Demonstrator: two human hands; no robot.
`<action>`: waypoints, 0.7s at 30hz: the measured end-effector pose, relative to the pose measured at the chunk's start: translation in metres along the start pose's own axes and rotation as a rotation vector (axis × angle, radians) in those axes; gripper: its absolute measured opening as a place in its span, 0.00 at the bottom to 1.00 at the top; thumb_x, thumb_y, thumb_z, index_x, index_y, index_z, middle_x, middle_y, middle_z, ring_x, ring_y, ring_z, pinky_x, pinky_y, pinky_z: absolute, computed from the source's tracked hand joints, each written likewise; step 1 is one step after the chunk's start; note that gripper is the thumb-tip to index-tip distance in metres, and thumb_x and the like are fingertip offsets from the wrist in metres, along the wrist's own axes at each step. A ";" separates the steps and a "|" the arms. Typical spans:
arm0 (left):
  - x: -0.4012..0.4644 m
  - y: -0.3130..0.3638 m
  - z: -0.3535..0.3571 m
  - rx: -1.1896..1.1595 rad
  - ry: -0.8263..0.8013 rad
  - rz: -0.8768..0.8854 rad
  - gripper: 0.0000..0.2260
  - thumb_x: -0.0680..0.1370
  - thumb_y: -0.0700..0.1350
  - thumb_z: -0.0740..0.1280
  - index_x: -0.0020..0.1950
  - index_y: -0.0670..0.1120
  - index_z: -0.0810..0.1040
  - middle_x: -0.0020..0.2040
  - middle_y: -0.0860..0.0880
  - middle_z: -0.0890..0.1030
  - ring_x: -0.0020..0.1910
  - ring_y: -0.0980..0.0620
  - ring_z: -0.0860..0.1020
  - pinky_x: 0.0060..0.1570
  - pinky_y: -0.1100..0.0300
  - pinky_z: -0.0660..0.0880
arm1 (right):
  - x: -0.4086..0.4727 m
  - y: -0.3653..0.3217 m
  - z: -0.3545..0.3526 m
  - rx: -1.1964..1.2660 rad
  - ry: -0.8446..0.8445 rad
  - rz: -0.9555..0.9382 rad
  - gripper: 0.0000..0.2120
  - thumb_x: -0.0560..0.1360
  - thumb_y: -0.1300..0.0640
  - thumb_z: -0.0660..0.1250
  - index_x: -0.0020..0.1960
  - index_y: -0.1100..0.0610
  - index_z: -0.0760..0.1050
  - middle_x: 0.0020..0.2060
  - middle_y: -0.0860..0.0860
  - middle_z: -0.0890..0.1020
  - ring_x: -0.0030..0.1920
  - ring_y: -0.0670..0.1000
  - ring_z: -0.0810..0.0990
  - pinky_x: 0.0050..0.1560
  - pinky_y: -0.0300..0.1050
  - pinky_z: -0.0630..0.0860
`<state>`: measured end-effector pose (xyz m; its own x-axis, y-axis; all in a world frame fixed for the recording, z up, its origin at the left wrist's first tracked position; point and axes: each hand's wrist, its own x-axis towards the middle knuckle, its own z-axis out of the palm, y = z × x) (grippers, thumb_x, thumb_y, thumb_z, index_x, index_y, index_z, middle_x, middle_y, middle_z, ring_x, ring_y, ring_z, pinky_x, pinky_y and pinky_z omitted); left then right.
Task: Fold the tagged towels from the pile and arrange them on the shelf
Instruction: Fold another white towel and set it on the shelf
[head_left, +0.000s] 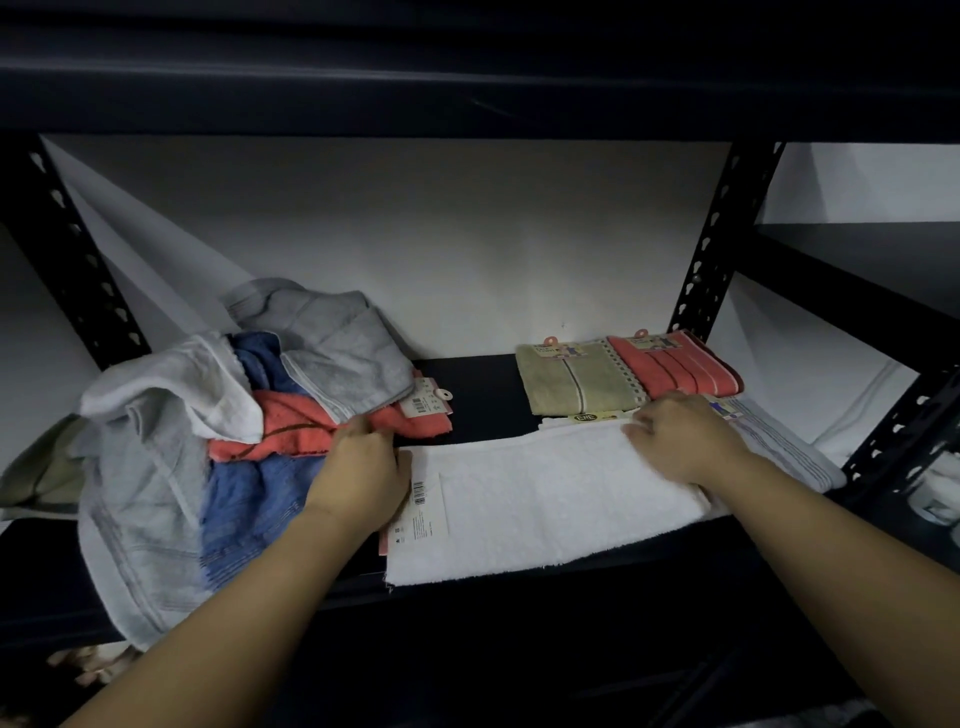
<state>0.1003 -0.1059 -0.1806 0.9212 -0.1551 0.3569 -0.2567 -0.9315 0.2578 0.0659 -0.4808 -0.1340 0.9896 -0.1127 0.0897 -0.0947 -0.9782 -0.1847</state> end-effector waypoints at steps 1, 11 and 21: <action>-0.001 0.006 -0.003 -0.025 0.018 -0.024 0.09 0.77 0.44 0.69 0.52 0.39 0.82 0.50 0.40 0.78 0.53 0.39 0.76 0.53 0.50 0.77 | -0.004 -0.012 -0.002 -0.041 0.031 0.002 0.12 0.82 0.47 0.62 0.51 0.51 0.82 0.49 0.56 0.81 0.55 0.60 0.76 0.58 0.54 0.75; -0.025 0.062 0.019 0.114 -0.459 0.081 0.35 0.82 0.68 0.45 0.85 0.52 0.46 0.85 0.43 0.45 0.83 0.43 0.42 0.81 0.42 0.41 | -0.038 -0.101 0.045 -0.054 -0.281 -0.265 0.36 0.83 0.33 0.48 0.85 0.49 0.48 0.85 0.50 0.43 0.84 0.51 0.38 0.82 0.57 0.40; -0.027 0.059 0.018 0.088 -0.445 0.073 0.37 0.81 0.71 0.44 0.85 0.53 0.45 0.85 0.45 0.45 0.84 0.44 0.42 0.81 0.43 0.40 | -0.018 -0.003 0.029 0.019 -0.233 -0.070 0.43 0.78 0.25 0.45 0.85 0.48 0.43 0.84 0.46 0.42 0.83 0.48 0.41 0.82 0.50 0.37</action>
<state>0.0655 -0.1624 -0.1914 0.9427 -0.3293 -0.0538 -0.3172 -0.9344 0.1623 0.0514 -0.4707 -0.1630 0.9922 0.0001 -0.1246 -0.0256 -0.9784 -0.2049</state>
